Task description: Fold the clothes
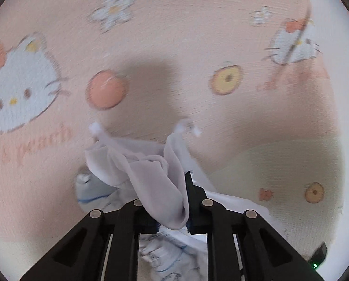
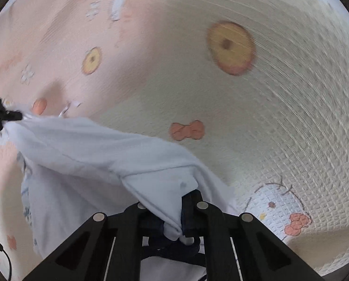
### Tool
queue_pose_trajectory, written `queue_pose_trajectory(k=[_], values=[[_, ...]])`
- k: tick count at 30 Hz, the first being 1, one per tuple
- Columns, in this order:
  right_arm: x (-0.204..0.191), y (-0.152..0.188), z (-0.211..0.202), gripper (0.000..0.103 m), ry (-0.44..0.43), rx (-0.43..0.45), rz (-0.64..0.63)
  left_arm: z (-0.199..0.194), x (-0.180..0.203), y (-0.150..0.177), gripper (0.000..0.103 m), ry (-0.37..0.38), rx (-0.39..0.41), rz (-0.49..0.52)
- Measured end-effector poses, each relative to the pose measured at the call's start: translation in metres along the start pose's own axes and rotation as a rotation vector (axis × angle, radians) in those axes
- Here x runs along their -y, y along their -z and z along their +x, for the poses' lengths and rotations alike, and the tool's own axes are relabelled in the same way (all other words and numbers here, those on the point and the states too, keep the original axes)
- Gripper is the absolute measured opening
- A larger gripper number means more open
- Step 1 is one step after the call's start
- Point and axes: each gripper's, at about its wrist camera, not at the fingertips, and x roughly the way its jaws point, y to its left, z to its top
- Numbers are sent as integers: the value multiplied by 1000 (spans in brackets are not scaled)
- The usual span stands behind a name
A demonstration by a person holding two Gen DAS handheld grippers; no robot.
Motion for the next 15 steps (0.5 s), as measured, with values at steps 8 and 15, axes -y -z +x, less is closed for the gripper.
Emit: queue_pose_trajectory(k=[8,15], values=[[28,-1,9,7,57,-12,99,-1,30,-28,12,40,62,69],[44,0,14,7,70,-34,142,8,58,-44,12,85,85,114]])
